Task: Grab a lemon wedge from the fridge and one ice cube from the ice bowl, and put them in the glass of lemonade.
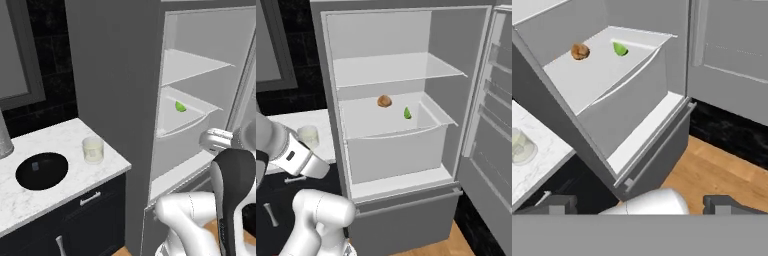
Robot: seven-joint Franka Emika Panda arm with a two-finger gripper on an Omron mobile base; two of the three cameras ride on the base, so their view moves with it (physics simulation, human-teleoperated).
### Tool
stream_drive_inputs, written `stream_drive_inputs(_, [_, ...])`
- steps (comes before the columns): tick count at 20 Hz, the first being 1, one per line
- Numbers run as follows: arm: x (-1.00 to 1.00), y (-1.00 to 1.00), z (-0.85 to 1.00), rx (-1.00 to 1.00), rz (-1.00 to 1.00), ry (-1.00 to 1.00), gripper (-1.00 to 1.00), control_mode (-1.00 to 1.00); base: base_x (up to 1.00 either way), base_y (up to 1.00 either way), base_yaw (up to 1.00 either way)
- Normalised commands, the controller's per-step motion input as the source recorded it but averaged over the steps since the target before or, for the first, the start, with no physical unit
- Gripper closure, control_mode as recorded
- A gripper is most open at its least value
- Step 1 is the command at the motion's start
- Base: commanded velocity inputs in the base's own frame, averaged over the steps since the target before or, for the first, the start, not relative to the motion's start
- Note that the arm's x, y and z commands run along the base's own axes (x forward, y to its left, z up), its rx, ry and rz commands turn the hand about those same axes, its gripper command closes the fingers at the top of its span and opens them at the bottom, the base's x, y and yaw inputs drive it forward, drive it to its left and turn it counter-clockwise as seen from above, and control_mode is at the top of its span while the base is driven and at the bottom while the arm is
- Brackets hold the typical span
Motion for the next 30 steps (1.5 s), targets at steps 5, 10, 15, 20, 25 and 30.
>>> stream_drive_inputs(5, [0.0, 0.0, 0.0, 0.0, 0.0, 0.0, -1.0, 1.0, 0.0, -0.76, 0.53])
stream_drive_inputs(10, [0.0, 0.0, 0.0, 0.0, 0.0, 0.0, -1.0, 1.0, -0.23, -0.61, 0.56])
stream_drive_inputs(15, [0.0, 0.0, 0.0, 0.0, 0.0, 0.0, -1.0, 1.0, -0.25, -0.7, 0.47])
stream_drive_inputs(20, [0.0, 0.0, 0.0, 0.0, 0.0, 0.0, -1.0, 1.0, 0.0, -0.66, 0.09])
stream_drive_inputs(25, [0.0, 0.0, 0.0, 0.0, 0.0, 0.0, -1.0, 1.0, 0.13, -0.44, -0.01])
stream_drive_inputs(30, [0.0, 0.0, 0.0, 0.0, 0.0, 0.0, -1.0, 1.0, 0.18, -0.11, -0.08])
